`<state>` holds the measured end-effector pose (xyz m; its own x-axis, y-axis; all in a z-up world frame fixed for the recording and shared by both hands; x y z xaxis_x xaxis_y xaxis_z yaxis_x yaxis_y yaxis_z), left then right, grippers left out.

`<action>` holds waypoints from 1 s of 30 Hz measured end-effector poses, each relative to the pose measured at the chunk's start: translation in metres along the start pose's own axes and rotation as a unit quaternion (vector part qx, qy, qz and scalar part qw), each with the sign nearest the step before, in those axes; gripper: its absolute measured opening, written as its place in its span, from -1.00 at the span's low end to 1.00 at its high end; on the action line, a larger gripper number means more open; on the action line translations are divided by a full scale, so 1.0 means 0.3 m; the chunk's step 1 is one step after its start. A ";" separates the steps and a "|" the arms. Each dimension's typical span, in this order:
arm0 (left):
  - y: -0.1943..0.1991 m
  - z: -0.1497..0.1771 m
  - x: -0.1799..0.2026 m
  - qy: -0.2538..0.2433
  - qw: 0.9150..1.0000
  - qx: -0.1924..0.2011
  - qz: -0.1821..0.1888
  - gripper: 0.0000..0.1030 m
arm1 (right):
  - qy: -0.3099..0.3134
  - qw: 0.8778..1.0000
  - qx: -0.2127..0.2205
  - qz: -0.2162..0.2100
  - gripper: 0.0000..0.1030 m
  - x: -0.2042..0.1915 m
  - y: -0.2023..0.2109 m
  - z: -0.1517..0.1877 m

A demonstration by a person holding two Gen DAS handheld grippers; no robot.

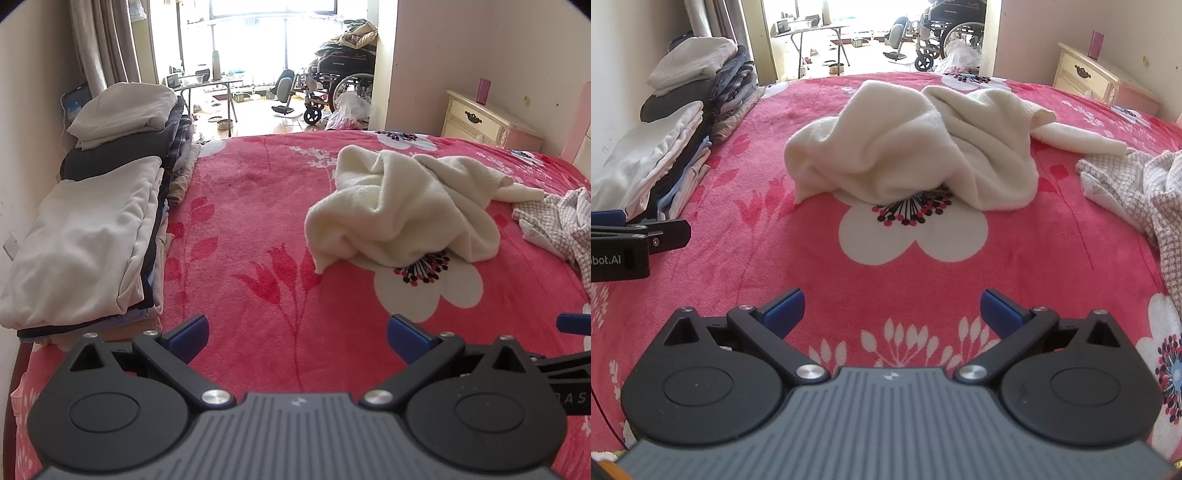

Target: Fold clothes

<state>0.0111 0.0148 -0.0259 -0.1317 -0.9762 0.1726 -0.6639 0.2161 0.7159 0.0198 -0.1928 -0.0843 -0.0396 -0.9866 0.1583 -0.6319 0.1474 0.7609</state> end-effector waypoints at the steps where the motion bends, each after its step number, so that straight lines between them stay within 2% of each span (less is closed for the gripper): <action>1: -0.001 0.000 0.000 0.000 1.000 0.000 0.000 1.00 | 0.000 1.000 0.000 0.000 0.98 0.000 0.000 0.000; 25: -0.023 0.005 -0.003 0.000 1.000 -0.007 0.005 1.00 | 0.002 1.000 -0.012 0.005 0.98 0.001 -0.020 0.009; 30: -0.048 0.014 0.001 -0.002 1.000 -0.015 0.017 1.00 | 0.001 1.000 -0.017 0.004 0.98 0.002 -0.034 0.016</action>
<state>0.0176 0.0112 -0.0389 -0.1568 -0.9683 0.1943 -0.6365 0.2495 0.7298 0.0225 -0.1953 -0.0948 -0.0427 -0.9852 0.1662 -0.6048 0.1579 0.7806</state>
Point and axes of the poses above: each gripper's, at about its wrist camera, not at the fingertips, and y roughly against the way its jaws point, x to its right, z to its underside, the point moved 1 cm from there along -y, roughly the way its jaws point, and after that the axes turned 15 degrees about z, right-handed, at the moved point
